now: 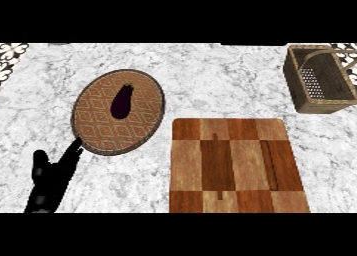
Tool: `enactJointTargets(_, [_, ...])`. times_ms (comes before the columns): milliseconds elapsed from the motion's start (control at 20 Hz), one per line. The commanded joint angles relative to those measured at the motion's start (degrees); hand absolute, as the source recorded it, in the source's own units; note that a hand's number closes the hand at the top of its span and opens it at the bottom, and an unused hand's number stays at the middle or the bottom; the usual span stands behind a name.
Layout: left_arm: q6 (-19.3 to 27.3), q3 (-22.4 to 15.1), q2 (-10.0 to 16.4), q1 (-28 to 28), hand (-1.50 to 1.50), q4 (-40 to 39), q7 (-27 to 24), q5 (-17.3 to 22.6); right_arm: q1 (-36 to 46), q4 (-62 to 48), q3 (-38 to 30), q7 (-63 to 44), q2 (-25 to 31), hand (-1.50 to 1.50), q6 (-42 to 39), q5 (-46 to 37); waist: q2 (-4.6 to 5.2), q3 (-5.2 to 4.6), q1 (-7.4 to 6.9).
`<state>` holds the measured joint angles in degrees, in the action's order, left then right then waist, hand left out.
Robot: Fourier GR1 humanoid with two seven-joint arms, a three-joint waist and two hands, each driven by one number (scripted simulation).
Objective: Pick the lemon from the cutting board and place it in the basket
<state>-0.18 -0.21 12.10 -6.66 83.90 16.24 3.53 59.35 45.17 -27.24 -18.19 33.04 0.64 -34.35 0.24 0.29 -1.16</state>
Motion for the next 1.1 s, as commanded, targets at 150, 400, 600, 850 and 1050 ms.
enactJointTargets(150, [0.3, -0.4, -1.0, 1.9, 0.00, -4.5, 1.5, -1.2, -0.5, -8.0, 4.0, 8.1, 4.9, -1.50, -0.7, -4.2, 0.30, -0.28, 0.07])
enactJointTargets(400, [-0.6, 0.6, -1.1, 1.4, 0.00, -2.7, 1.1, -0.2, 1.9, -8.8, 3.1, 9.6, 7.5, -1.50, -1.0, -2.5, -0.02, -0.28, 0.30])
enactJointTargets(600, [0.2, -0.1, -1.6, 0.0, 0.00, -3.3, -1.3, -2.3, 2.0, -12.2, -0.8, 13.2, 9.9, -1.50, 0.8, 0.7, 0.09, -0.26, 0.12])
enactJointTargets(850, [-2.6, 3.5, 1.2, 1.3, 0.00, -4.2, 1.1, 1.0, 0.0, -13.5, -5.6, 12.9, 13.5, -1.50, 0.5, 4.8, 0.00, -0.25, 0.72])
enactJointTargets(1050, [-0.2, 0.9, -2.1, -0.4, 0.00, -3.6, -0.7, -1.5, -0.2, -15.3, -8.3, 12.1, 19.5, -1.50, 0.1, 6.4, 0.00, -0.26, 0.76])
